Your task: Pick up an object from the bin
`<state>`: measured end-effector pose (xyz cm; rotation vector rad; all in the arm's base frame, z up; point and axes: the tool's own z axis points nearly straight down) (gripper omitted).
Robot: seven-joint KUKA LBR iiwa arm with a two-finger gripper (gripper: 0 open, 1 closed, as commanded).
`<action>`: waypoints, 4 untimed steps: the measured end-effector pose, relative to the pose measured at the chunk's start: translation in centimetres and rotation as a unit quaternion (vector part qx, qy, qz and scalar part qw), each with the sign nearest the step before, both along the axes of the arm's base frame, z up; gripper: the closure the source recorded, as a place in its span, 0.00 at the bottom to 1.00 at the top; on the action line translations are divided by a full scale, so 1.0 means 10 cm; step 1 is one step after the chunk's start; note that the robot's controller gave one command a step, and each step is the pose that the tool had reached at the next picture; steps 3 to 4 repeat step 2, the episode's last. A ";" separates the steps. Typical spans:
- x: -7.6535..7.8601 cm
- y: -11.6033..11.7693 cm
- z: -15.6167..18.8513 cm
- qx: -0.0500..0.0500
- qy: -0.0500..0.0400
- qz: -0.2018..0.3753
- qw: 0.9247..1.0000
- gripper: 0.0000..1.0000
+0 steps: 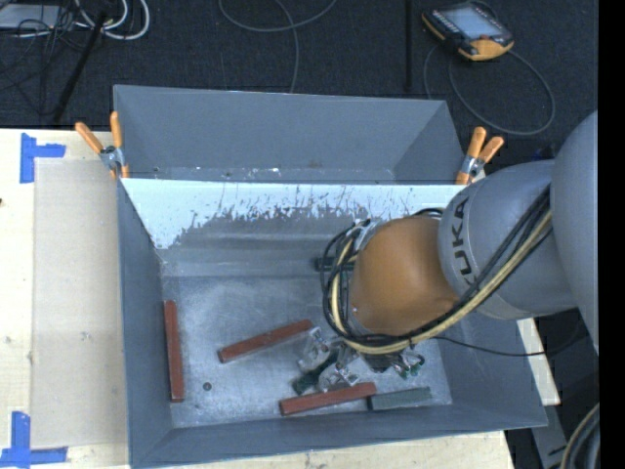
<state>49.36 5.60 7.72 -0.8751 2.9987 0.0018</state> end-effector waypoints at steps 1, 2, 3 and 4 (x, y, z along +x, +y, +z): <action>0.00 0.00 0.00 0.000 0.000 0.001 1.000 1.00; 0.13 -0.21 1.43 -0.003 0.008 0.007 1.000 1.00; 0.13 -0.21 1.43 -0.003 0.008 0.007 1.000 1.00; 0.13 -0.21 1.43 -0.003 0.008 0.007 1.000 1.00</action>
Offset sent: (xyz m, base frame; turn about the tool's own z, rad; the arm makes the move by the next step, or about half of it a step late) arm 0.0118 -0.0210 0.1434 -0.0165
